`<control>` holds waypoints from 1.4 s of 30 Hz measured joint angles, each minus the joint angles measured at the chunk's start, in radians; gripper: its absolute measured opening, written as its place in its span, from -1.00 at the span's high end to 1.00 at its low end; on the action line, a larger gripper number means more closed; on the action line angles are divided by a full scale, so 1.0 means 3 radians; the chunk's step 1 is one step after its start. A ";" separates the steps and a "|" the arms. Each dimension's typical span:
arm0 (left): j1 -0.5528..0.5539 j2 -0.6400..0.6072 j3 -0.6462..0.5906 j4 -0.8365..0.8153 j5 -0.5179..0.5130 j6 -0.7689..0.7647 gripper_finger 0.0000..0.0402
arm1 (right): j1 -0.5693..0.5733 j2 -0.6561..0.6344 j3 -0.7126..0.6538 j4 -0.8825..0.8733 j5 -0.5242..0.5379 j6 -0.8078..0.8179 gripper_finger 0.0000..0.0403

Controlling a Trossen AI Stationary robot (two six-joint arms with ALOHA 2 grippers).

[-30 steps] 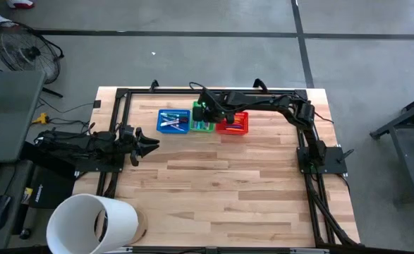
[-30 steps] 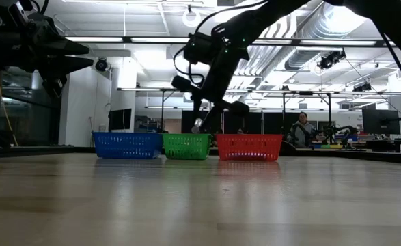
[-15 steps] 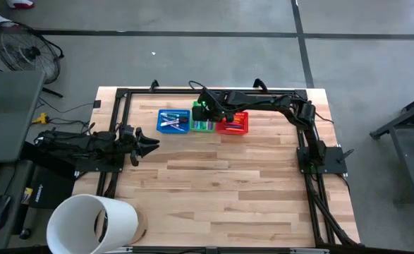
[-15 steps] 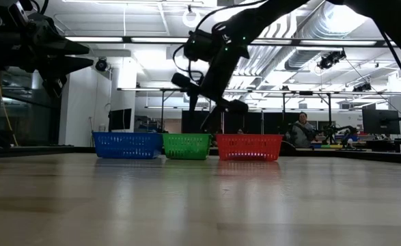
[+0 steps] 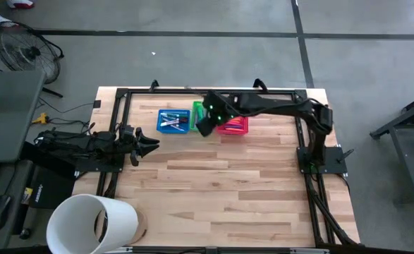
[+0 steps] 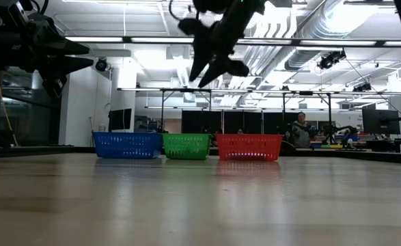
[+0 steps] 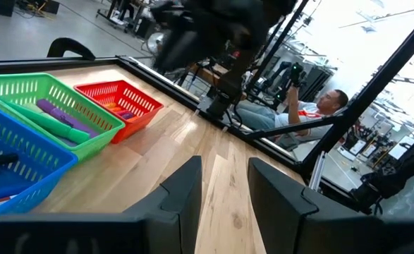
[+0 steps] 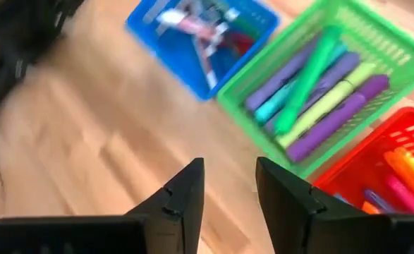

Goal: Pick & Place Markers
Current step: Return to Home Position

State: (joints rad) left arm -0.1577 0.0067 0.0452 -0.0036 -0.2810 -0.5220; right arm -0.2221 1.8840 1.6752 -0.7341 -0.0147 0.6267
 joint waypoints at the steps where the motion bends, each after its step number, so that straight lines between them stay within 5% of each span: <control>1: 0.0000 -0.0001 0.0000 0.0000 -0.0001 0.0001 0.43 | 0.0060 -0.0044 0.0000 -0.0065 0.0001 -0.0120 0.42; 10: 0.0001 -0.0001 0.0000 0.0000 -0.0003 0.0000 0.43 | 0.0679 -0.0333 -0.0209 -0.0183 0.0125 -0.0696 0.44; 19: 0.0000 -0.0001 0.0000 0.0000 -0.0006 0.0000 0.43 | 0.1050 -0.1323 -0.2093 0.1667 0.0265 -0.0250 0.54; 32: 0.0000 0.0000 0.0000 -0.0001 0.0001 0.0000 0.43 | 0.1078 -0.3172 -0.4362 0.3756 0.0310 0.0076 0.63; 42: 0.0000 -0.0001 0.0000 -0.0001 0.0001 0.0001 0.43 | 0.1074 -0.4334 -0.5381 0.4348 0.0404 0.0163 0.63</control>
State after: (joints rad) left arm -0.1577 0.0065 0.0452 -0.0040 -0.2806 -0.5219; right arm 0.1001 0.5837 0.0609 0.5704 0.1066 0.6757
